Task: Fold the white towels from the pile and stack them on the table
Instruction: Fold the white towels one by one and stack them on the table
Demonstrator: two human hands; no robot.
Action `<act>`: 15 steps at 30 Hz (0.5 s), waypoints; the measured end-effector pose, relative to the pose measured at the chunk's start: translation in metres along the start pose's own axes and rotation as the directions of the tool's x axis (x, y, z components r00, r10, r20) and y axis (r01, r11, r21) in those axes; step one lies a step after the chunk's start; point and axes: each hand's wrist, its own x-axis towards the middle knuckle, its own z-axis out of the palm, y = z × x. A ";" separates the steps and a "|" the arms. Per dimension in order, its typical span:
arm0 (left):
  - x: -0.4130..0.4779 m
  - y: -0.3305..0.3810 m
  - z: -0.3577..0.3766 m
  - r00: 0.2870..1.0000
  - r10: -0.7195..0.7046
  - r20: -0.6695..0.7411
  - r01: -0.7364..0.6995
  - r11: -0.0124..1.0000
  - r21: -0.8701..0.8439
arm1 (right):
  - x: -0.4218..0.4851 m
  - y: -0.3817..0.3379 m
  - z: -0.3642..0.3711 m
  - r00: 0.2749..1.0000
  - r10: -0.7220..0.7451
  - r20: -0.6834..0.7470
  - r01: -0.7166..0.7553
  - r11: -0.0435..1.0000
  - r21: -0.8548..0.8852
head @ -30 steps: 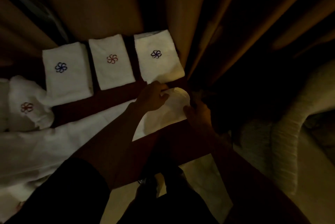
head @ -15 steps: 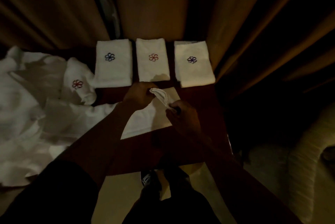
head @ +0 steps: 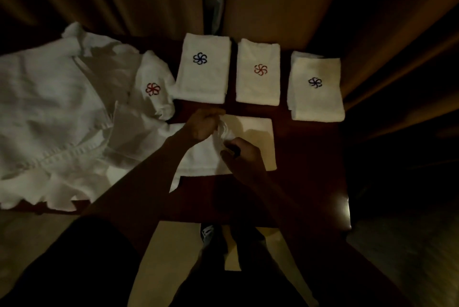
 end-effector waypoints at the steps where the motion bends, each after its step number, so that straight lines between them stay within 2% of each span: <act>1: 0.003 -0.001 0.001 1.000 0.002 -0.024 -0.002 1.000 -0.007 | 0.001 -0.001 0.003 1.000 -0.016 0.015 0.016 1.000 0.006; 3: 0.008 -0.003 0.002 0.997 0.022 -0.076 -0.021 1.000 0.023 | 0.005 0.003 0.006 0.995 -0.096 0.009 0.096 0.995 -0.012; 5: 0.014 -0.006 0.004 0.996 0.015 -0.084 -0.006 0.994 0.105 | 0.010 0.010 0.005 0.990 -0.126 -0.057 0.122 0.990 -0.071; 9: 0.021 -0.015 0.010 0.995 0.029 -0.092 -0.009 0.978 0.209 | 0.018 0.019 -0.015 0.937 -0.092 -0.338 0.003 0.967 -0.255; 10: 0.020 -0.015 0.012 0.993 0.054 -0.104 -0.028 0.971 0.236 | 0.020 0.024 -0.020 0.939 -0.084 -0.334 -0.039 0.937 -0.347; 12: 0.021 -0.020 0.015 0.991 0.082 -0.108 -0.048 0.958 0.284 | 0.025 0.036 -0.031 0.977 -0.005 -0.211 -0.107 0.850 -0.516; 15: 0.022 -0.021 0.019 0.984 0.114 -0.140 -0.069 0.954 0.292 | 0.031 0.051 -0.040 0.993 0.119 -0.004 -0.097 0.790 -0.605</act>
